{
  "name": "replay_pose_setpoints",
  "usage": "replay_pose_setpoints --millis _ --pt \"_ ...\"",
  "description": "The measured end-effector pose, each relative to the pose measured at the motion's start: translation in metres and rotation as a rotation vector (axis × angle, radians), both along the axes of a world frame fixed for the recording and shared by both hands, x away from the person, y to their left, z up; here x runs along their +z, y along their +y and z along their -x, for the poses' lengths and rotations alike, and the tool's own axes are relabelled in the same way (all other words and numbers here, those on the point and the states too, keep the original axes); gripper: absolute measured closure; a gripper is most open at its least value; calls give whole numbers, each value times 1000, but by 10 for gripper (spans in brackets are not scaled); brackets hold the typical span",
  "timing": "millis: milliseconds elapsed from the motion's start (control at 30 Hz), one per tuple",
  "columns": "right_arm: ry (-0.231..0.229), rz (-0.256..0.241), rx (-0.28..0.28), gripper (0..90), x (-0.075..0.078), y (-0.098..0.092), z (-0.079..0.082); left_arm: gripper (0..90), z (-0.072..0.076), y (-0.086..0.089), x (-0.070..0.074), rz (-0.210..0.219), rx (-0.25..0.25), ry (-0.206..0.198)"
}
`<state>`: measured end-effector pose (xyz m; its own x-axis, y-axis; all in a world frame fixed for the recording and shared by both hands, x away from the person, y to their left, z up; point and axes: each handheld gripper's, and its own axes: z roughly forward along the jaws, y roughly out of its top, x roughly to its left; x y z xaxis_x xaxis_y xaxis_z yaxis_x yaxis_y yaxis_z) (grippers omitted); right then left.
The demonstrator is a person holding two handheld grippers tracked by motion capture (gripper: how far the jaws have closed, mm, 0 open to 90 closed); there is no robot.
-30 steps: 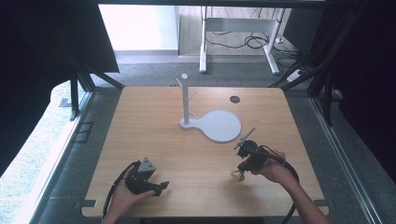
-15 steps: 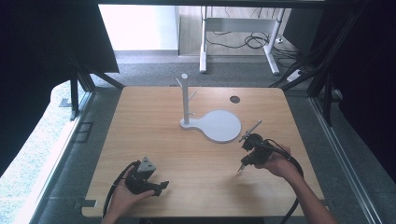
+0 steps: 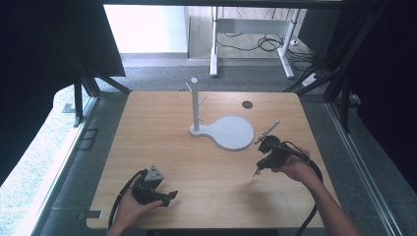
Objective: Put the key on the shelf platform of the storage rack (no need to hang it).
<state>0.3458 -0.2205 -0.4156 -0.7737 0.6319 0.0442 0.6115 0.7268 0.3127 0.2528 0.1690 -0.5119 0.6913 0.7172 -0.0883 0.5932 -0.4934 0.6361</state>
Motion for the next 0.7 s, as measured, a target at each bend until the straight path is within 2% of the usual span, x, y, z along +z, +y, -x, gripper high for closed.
replay_pose_setpoints --millis 267,700 --pt "-2 6 -1 898 8 4 -14 229 0 0 0 3 4 -6" --pt "-1 -1 -13 898 12 8 -33 230 0 2 1 11 13 -8"
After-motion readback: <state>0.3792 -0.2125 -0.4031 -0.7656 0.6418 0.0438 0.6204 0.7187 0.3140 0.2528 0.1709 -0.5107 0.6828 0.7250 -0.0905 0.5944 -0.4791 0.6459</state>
